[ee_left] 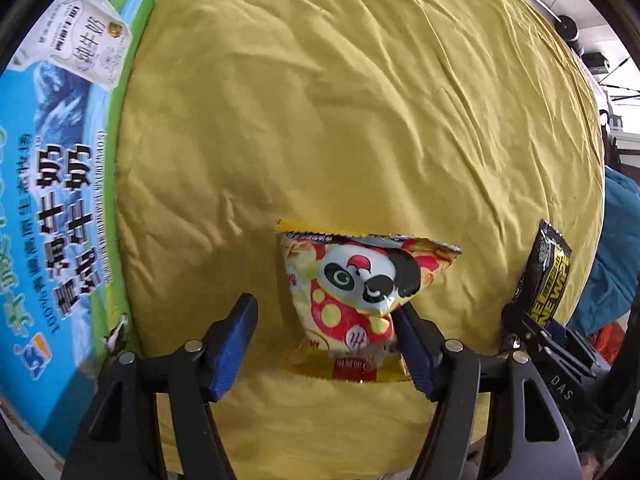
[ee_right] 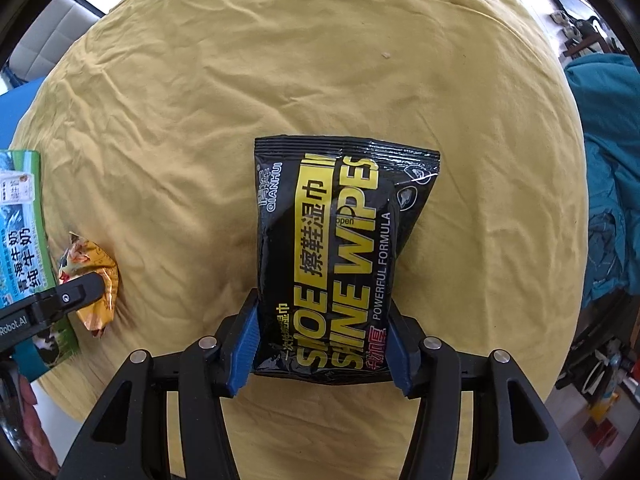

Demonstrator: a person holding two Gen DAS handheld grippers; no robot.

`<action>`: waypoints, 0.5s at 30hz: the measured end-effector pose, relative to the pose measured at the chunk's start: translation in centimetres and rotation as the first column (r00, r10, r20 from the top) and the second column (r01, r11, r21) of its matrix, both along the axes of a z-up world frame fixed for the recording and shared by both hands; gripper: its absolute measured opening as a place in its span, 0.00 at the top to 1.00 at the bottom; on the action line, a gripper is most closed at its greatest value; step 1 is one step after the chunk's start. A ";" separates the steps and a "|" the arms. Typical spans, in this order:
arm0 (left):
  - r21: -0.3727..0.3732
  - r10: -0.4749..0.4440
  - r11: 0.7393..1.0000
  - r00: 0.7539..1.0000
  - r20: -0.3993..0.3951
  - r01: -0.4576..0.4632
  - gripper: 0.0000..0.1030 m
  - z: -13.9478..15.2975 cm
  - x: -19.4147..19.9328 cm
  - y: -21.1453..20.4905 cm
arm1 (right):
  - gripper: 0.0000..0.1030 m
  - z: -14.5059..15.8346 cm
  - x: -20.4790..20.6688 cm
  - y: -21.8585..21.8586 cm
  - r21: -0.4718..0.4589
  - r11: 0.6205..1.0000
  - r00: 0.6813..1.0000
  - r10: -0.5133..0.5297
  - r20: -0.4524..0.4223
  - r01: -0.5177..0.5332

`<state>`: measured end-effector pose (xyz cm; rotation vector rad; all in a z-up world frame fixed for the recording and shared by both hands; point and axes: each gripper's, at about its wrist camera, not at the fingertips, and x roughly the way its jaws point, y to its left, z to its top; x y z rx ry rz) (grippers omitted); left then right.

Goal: Organize soft objects
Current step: 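Lift the panda bag with the left tool while the right tool grasps the black wipe pack, then carry the panda bag with the left tool while the right tool carries the wipe pack into the box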

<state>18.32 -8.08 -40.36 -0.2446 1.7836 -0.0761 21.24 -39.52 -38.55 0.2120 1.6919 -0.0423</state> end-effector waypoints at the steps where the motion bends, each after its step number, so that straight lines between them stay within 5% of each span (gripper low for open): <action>1: -0.004 0.004 1.000 1.000 0.002 -0.004 0.36 -0.3 0.0 -0.6 | 0.43 0.0 0.0 -0.1 -0.002 1.000 1.000 -0.005 0.001 0.005; 8: 0.024 0.000 1.000 1.000 0.031 0.000 0.38 -1.3 -0.2 -2.8 | 0.42 -0.5 -0.2 0.2 -0.017 0.999 0.999 -0.035 0.010 0.036; 11: 0.092 -0.047 0.995 0.996 0.072 0.041 0.55 -0.9 -1.0 -3.7 | 0.42 -1.1 -0.3 0.0 -0.025 0.999 0.999 -0.033 0.012 0.033; 15: 0.122 -0.086 0.990 0.991 0.098 0.074 0.57 -0.3 -1.4 -5.1 | 0.42 -0.8 -0.5 0.8 -0.043 0.999 1.000 -0.028 0.005 0.028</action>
